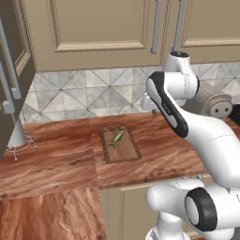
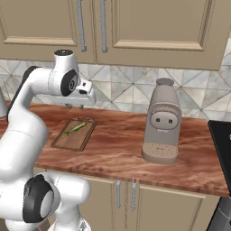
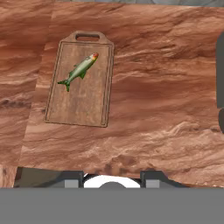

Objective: Open the cabinet, retrieve the rolling pin, and place it next to the meat on the cutting board to prepare for tenderizing.

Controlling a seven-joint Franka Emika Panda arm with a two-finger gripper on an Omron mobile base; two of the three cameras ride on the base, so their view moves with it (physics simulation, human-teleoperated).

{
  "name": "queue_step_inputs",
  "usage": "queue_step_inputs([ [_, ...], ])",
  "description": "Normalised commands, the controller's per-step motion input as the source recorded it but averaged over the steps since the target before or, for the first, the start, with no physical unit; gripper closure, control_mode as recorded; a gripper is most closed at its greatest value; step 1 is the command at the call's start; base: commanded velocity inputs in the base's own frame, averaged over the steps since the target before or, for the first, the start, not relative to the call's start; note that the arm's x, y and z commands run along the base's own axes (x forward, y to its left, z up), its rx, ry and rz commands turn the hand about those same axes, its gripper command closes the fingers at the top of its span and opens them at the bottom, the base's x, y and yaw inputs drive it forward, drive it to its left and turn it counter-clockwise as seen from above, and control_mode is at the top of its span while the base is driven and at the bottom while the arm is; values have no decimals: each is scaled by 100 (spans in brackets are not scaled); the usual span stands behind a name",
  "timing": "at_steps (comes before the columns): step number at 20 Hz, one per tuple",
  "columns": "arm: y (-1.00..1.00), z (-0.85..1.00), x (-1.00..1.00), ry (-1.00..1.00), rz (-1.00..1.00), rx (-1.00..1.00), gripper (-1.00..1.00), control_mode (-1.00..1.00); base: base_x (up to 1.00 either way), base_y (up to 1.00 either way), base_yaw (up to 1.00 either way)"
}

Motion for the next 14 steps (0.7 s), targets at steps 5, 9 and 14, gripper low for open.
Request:
queue_step_inputs([
  [5, -8, 2, -22, -11, -1, 0, -100, -100, 0, 0, 0],
  [9, -32, 20, -78, -49, -3, 0, -100, -100, 0, 0, 0],
  [14, -45, 48, -74, -56, -3, 0, -100, -100, 0, 0, 0],
])
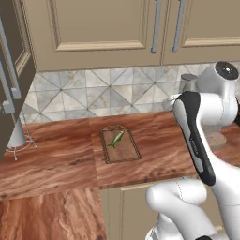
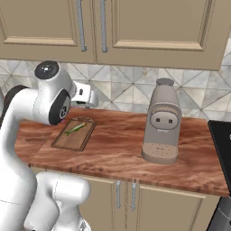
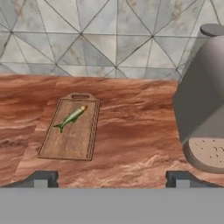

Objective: Open the cabinet, retrieve the rolling pin, and place it next to the meat on the cutting board to prepare for tenderizing.

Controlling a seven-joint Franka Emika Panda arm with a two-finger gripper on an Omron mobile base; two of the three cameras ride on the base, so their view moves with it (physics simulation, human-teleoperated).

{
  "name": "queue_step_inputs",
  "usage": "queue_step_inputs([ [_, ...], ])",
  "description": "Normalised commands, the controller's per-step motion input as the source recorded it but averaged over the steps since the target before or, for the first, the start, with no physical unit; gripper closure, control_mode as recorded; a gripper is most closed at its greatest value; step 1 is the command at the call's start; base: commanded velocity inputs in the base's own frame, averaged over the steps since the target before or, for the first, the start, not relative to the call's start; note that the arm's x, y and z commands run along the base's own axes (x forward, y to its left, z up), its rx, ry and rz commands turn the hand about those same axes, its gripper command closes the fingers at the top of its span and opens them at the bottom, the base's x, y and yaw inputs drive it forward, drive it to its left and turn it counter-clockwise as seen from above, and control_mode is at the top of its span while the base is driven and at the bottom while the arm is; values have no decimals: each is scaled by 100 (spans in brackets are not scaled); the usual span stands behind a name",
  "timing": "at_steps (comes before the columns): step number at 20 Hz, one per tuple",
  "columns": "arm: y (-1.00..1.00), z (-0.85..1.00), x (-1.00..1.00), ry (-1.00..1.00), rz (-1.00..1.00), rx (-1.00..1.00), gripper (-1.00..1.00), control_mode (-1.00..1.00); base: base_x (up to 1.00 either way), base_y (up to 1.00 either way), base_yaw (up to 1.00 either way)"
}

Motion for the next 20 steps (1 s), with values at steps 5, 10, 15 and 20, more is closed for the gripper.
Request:
queue_step_inputs([
  [5, -32, 81, -45, -50, -1, 0, -100, -100, 0, 0, 0],
  [10, -18, 99, -28, -42, -1, -1, -100, -100, 0, 0, 0],
  [15, -11, 100, -12, -28, -3, 0, -100, -100, 0, 0, 0],
  [20, -2, 75, -2, -13, -5, -1, -100, -100, 0, 0, 0],
])
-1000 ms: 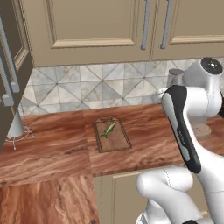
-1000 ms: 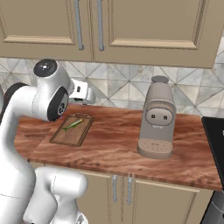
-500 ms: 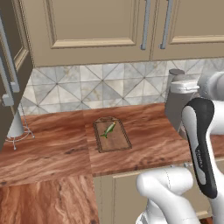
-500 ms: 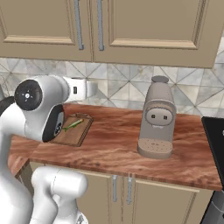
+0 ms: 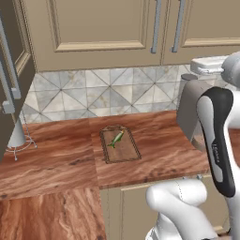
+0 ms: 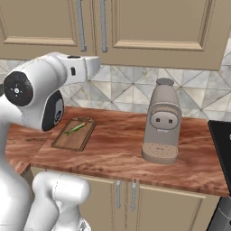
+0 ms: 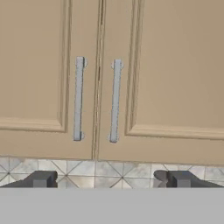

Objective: Open the cabinet, retrieve the rolling pin, and place it next to the meat on the cutting board to prepare for tenderizing.

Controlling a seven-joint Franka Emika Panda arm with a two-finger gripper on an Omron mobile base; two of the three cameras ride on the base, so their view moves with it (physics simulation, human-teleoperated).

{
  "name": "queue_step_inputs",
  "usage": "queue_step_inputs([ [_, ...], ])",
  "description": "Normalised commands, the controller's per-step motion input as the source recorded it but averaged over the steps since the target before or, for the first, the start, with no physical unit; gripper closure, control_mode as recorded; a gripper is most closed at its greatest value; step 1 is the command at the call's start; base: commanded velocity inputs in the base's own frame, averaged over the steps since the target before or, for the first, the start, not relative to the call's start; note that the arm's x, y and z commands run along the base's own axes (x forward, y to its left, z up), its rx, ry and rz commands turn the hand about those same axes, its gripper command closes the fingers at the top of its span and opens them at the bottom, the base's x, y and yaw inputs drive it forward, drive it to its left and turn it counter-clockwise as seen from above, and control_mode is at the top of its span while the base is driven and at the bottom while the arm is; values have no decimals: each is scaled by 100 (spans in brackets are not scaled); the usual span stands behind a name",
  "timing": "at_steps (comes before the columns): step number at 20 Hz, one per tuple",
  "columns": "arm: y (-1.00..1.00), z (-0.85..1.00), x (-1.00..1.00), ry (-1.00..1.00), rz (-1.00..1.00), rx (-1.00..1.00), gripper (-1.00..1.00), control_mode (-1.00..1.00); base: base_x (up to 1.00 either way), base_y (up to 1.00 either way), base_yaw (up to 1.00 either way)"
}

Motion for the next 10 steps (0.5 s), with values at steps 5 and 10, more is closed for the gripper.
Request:
queue_step_inputs([
  [5, 0, 33, 2, -1, -2, 0, -100, -100, 0, 0, 0],
  [10, 0, 4, 1, 0, -1, 0, -100, -100, 0, 0, 0],
])
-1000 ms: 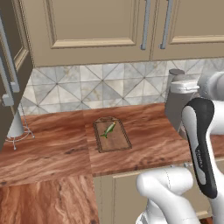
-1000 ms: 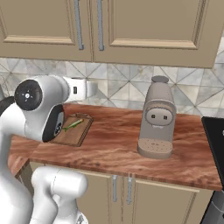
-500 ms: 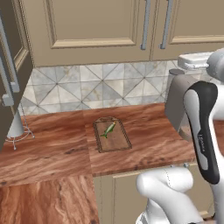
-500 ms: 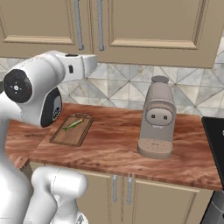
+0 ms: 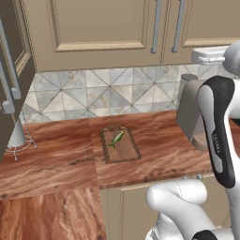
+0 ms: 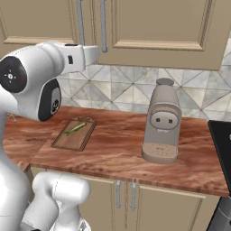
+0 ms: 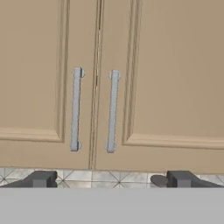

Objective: Open the cabinet, retrieve the rolling pin, and place it next to the meat on the cutting board to prepare for tenderizing.

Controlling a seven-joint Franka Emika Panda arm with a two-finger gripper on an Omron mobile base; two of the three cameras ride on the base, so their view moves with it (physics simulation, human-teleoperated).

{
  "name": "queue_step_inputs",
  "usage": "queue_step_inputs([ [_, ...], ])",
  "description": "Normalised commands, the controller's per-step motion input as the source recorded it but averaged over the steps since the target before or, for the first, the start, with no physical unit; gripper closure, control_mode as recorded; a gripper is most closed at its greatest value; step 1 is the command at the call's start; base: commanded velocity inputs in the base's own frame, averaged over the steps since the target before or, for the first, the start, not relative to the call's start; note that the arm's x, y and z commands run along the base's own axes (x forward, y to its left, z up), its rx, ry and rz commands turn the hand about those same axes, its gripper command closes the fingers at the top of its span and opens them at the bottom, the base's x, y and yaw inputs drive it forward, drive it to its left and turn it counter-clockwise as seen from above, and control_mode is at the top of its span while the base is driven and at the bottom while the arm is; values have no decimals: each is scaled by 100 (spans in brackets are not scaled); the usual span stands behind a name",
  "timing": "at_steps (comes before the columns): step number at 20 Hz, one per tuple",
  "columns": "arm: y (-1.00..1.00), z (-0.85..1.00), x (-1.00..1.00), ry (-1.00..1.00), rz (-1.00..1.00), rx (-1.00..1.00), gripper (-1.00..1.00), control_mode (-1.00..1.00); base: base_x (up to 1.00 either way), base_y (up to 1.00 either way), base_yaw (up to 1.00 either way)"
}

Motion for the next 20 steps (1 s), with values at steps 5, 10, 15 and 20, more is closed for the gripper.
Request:
queue_step_inputs([
  [5, 0, 0, 0, -1, 0, 0, -100, -100, 0, 0, 0],
  [10, 0, 0, 11, -2, 0, 0, -100, -100, 0, 0, 0],
  [15, 7, 0, 47, 0, -1, 0, -100, -100, 0, 0, 0],
  [20, 3, 0, 65, 6, -1, 0, -100, -100, 0, 0, 0],
])
